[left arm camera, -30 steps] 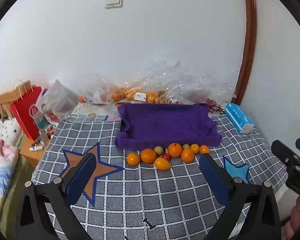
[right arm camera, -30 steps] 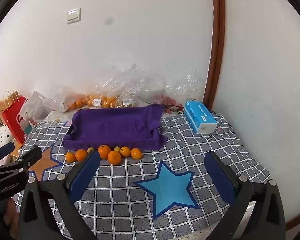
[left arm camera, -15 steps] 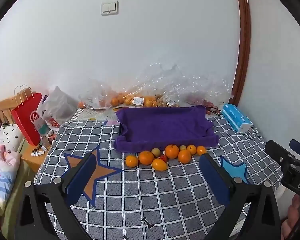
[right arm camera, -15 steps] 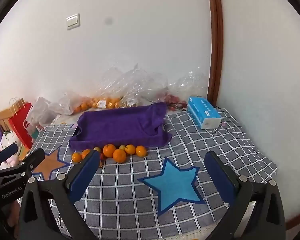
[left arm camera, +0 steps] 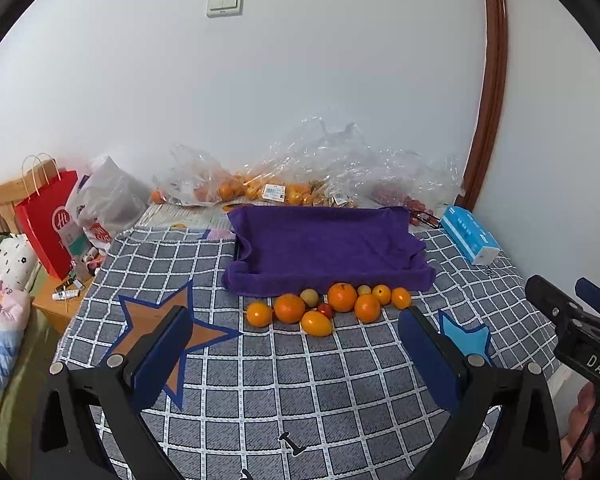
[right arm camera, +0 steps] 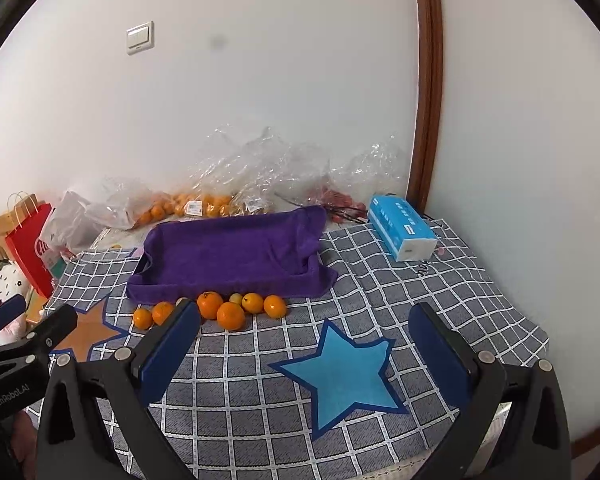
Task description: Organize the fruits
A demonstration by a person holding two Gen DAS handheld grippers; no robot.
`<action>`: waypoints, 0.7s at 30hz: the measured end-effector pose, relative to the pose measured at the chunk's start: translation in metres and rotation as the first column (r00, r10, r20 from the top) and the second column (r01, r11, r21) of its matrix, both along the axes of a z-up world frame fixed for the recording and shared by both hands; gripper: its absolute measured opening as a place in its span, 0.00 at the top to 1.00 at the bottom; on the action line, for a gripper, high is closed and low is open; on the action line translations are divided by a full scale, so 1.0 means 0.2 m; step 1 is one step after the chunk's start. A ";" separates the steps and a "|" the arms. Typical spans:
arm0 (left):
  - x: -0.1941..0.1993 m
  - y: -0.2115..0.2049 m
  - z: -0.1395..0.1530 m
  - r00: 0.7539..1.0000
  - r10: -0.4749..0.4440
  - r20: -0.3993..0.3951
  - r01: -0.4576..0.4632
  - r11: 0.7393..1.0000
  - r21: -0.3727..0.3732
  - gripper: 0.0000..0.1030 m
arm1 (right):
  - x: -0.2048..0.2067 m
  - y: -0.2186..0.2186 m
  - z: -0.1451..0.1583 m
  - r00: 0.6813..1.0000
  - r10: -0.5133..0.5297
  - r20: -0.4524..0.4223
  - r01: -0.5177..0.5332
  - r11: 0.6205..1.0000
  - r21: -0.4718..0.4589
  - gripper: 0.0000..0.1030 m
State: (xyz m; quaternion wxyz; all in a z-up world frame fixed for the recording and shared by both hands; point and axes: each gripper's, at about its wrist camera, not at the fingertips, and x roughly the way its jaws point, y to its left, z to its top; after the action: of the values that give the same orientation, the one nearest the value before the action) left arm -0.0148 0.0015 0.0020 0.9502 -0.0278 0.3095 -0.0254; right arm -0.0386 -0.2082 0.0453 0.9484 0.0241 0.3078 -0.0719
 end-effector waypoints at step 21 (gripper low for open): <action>0.01 0.04 -0.02 1.000 0.004 -0.007 -0.004 1.000 -0.026 0.00 | 0.03 0.03 -0.03 1.000 0.002 -0.005 -0.002 1.000 -0.015 0.01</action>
State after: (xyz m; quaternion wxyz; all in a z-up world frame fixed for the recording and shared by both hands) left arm -0.0119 0.0098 -0.0025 0.9486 -0.0411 0.3126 -0.0274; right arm -0.0320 -0.2019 0.0385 0.9479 0.0164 0.3095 -0.0733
